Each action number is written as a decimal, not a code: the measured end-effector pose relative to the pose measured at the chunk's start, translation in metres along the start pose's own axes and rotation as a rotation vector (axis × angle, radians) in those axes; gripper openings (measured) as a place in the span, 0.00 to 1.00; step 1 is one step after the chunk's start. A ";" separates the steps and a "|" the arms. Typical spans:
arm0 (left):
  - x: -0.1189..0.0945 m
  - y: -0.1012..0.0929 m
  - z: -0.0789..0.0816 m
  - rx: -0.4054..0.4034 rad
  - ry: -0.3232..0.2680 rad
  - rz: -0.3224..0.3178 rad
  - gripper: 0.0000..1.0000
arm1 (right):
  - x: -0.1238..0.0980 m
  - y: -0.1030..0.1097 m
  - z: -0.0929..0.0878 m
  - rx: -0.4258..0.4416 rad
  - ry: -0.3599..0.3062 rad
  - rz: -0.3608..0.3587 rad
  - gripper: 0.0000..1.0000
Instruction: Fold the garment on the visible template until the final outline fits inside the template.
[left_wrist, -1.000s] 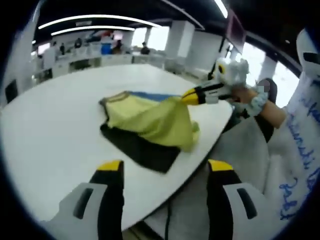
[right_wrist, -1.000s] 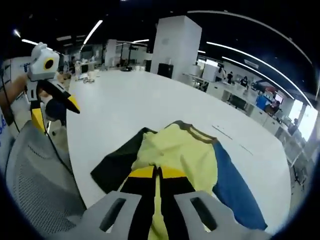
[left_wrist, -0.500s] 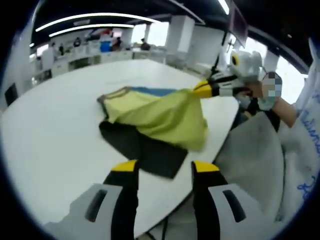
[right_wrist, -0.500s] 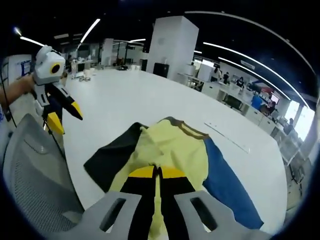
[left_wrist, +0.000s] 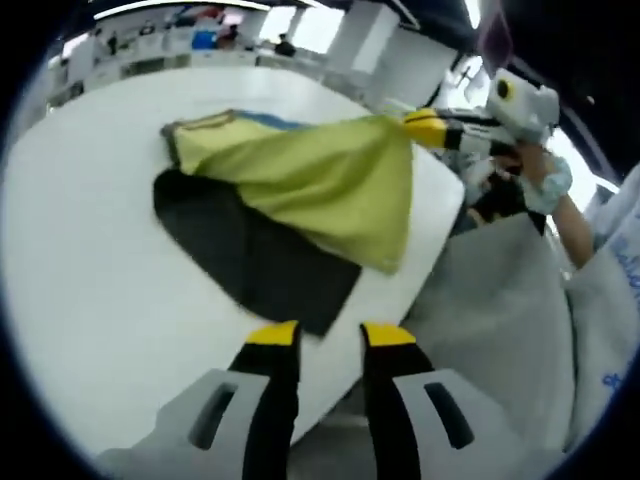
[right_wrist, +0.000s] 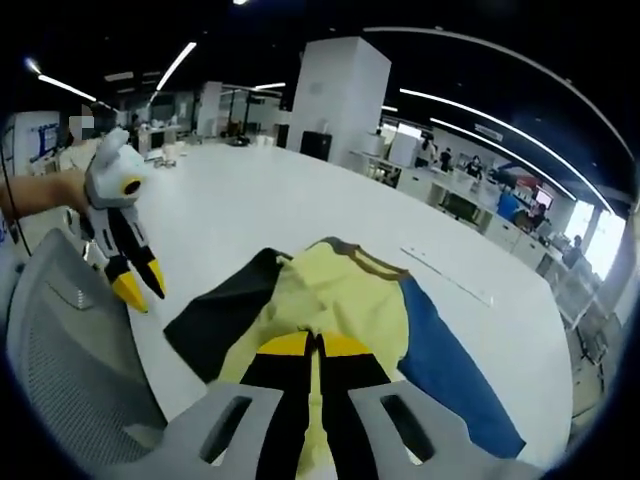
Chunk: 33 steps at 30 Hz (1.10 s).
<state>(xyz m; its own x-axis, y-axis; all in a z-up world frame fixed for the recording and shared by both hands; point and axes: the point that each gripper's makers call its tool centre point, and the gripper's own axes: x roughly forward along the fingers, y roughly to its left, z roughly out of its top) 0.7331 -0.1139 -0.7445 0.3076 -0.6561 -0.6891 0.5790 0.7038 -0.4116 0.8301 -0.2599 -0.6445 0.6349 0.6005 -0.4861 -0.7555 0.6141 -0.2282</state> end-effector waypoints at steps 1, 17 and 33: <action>0.003 0.000 -0.003 -0.029 0.009 -0.007 0.21 | 0.000 0.000 0.000 -0.001 -0.001 0.000 0.03; 0.028 0.003 -0.013 -0.197 0.018 -0.063 0.20 | -0.001 0.000 -0.002 0.015 -0.013 0.003 0.03; 0.037 0.013 -0.006 -0.227 -0.008 -0.027 0.04 | 0.001 0.000 -0.008 0.000 0.008 0.002 0.03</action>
<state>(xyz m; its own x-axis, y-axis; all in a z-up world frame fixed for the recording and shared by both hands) 0.7477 -0.1276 -0.7792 0.3012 -0.6768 -0.6717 0.4026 0.7288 -0.5538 0.8289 -0.2637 -0.6520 0.6321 0.5975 -0.4934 -0.7569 0.6127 -0.2276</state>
